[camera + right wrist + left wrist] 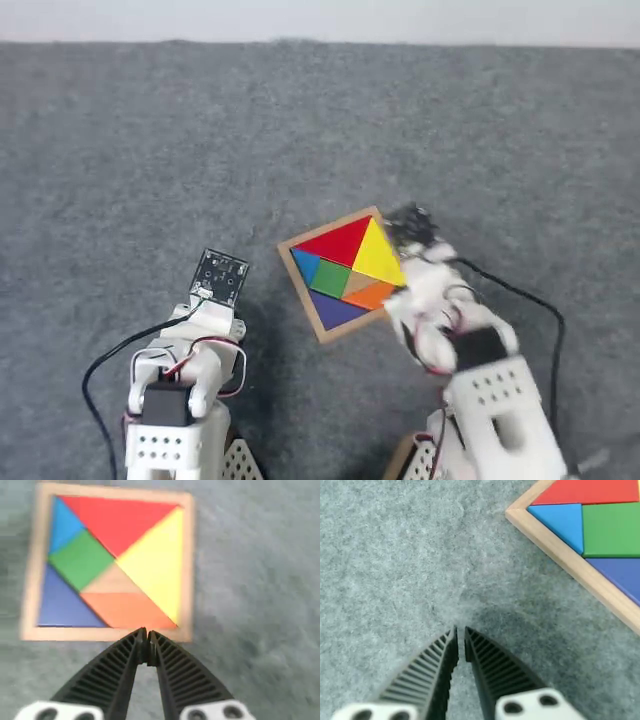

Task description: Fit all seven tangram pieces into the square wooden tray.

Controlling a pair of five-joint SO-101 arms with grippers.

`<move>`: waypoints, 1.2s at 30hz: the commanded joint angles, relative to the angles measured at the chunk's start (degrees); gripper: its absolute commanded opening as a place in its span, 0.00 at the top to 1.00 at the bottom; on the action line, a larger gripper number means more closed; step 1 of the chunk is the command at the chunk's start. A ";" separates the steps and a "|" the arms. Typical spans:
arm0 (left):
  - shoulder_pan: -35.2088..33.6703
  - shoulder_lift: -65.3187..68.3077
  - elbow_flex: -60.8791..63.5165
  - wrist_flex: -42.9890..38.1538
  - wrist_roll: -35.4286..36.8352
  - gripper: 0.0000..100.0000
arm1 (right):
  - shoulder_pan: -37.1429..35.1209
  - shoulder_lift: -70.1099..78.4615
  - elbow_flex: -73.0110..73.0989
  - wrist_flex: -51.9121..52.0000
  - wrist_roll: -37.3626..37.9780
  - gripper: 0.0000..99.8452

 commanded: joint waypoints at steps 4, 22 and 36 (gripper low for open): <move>-0.26 -0.97 -0.57 0.18 -0.44 0.98 | 12.35 -19.03 9.05 3.91 5.63 0.99; -0.35 -0.97 -0.57 0.18 -0.44 0.98 | 29.14 -38.37 22.42 9.27 6.42 0.99; -0.35 -0.97 -0.57 0.18 -0.44 0.98 | 30.55 -37.85 22.42 9.89 6.42 0.99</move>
